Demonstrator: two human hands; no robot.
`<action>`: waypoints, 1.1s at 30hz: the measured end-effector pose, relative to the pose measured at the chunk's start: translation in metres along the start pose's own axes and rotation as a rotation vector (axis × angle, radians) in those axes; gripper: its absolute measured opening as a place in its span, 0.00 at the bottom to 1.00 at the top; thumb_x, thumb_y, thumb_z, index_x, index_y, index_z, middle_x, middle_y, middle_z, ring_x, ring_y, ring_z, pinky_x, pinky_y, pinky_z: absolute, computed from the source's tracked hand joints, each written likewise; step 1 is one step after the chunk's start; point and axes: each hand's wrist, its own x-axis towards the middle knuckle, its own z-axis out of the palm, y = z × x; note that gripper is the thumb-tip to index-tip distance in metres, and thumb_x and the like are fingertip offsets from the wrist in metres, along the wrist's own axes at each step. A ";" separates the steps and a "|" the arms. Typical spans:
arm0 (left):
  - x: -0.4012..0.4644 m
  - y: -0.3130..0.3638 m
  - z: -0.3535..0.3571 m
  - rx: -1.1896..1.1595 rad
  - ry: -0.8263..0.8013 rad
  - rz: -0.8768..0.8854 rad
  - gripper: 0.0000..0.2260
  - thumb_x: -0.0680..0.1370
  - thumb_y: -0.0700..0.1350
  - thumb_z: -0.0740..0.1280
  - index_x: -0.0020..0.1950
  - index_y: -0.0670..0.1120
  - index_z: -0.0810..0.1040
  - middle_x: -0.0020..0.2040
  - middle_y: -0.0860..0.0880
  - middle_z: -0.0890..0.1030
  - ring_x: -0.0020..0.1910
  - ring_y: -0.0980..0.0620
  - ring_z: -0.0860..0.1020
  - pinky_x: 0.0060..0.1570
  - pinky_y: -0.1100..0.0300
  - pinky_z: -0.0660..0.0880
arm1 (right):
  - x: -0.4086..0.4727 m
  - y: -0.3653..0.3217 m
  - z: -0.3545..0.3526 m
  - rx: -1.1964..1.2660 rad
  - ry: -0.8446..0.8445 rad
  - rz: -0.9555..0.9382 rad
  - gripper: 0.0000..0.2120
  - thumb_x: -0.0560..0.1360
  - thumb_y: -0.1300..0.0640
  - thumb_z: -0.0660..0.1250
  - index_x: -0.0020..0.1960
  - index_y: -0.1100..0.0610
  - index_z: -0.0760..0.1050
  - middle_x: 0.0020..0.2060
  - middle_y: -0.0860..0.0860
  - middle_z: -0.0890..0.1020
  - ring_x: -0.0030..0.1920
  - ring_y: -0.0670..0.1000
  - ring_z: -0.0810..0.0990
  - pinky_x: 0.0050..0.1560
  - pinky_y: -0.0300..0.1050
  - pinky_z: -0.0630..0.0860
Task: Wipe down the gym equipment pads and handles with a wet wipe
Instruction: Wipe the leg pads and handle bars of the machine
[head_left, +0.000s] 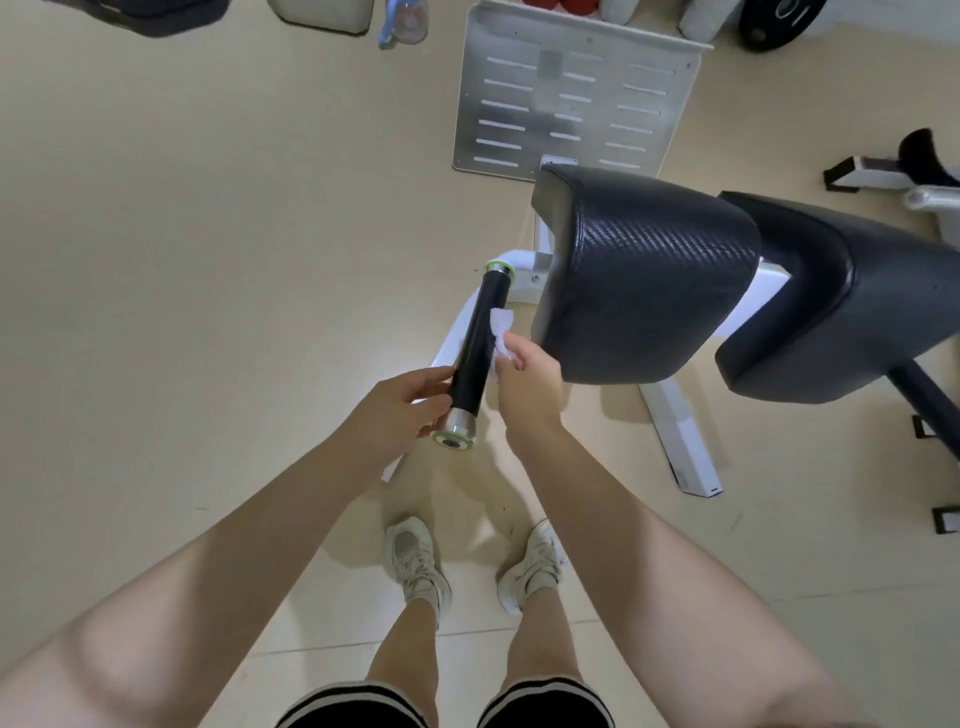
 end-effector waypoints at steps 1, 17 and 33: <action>-0.001 0.000 0.000 0.024 0.005 0.000 0.15 0.78 0.37 0.61 0.64 0.48 0.74 0.55 0.49 0.80 0.49 0.52 0.78 0.57 0.58 0.75 | -0.005 0.003 -0.004 -0.001 -0.005 -0.020 0.22 0.70 0.71 0.56 0.23 0.50 0.60 0.20 0.43 0.62 0.28 0.45 0.57 0.31 0.39 0.54; -0.068 0.095 0.075 0.171 -0.350 0.054 0.13 0.80 0.52 0.59 0.53 0.46 0.79 0.49 0.50 0.82 0.50 0.54 0.79 0.55 0.61 0.74 | -0.103 -0.050 -0.151 0.644 -0.345 0.137 0.08 0.78 0.61 0.60 0.55 0.63 0.72 0.48 0.61 0.79 0.47 0.57 0.78 0.54 0.52 0.74; -0.059 0.149 0.249 0.404 -0.251 0.264 0.08 0.74 0.31 0.61 0.39 0.42 0.76 0.38 0.43 0.75 0.39 0.50 0.72 0.48 0.54 0.70 | -0.050 -0.039 -0.357 0.202 -0.171 -0.109 0.06 0.75 0.59 0.67 0.41 0.60 0.74 0.36 0.55 0.78 0.38 0.52 0.76 0.43 0.46 0.71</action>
